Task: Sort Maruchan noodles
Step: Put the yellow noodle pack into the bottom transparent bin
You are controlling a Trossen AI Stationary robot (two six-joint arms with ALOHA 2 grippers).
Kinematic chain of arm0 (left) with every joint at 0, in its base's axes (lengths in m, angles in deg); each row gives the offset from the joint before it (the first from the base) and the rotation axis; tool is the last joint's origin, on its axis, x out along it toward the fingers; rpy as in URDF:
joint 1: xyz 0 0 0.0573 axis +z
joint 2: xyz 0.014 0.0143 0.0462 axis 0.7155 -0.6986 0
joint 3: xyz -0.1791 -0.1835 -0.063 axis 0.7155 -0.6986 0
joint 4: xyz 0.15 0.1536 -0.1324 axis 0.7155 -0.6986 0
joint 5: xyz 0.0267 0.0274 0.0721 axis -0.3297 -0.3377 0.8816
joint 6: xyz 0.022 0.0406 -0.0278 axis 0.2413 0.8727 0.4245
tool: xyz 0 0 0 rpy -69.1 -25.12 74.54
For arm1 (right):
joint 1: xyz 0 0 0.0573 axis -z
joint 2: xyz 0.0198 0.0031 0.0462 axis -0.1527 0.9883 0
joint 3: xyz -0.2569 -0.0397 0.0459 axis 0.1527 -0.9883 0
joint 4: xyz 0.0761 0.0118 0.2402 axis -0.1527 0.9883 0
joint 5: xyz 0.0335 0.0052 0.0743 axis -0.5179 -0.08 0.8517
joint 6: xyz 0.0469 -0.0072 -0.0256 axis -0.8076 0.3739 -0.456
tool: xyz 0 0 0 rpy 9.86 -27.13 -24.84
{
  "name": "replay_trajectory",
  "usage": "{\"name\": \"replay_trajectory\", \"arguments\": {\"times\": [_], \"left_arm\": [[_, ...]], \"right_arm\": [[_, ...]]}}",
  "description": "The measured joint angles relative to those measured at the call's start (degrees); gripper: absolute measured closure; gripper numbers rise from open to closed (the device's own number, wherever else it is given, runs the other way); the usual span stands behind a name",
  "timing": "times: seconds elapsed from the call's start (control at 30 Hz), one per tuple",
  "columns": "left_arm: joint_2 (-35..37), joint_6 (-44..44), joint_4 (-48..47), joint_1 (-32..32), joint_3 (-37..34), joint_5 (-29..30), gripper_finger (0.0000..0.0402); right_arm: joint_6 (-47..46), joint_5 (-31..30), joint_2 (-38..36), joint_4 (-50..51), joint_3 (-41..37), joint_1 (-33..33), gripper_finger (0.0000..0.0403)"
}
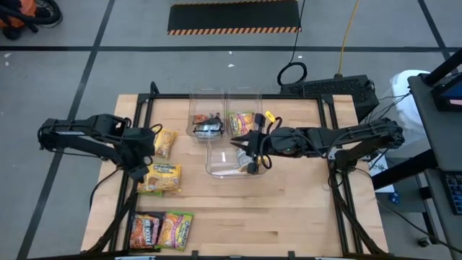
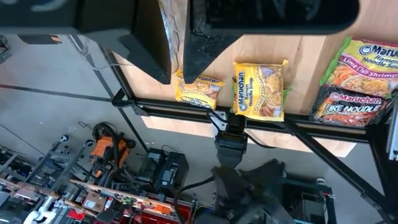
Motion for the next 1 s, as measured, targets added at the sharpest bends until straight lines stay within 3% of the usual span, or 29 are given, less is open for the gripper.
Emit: {"name": "replay_trajectory", "arguments": {"times": [0.17,0.3,0.53,1.0], "left_arm": [[0.0,-5.6,-1.0,-0.6,0.0,10.6,0.0298],[0.0,-14.4,-1.0,-0.7,0.0,14.7,0.0298],[0.0,-24.2,-2.3,-1.7,-4.8,14.5,0.0298],[0.4,-27.6,3.4,-4.0,-16.2,14.1,0.0298]], "right_arm": [[0.2,0.0,0.0,0.0,0.0,-0.4,0.0362],[0.2,0.0,0.0,0.0,0.0,-0.4,0.0362],[0.2,0.0,0.0,0.0,0.0,-0.4,0.0362],[0.2,0.0,0.0,0.0,0.0,-0.4,0.0362]]}}
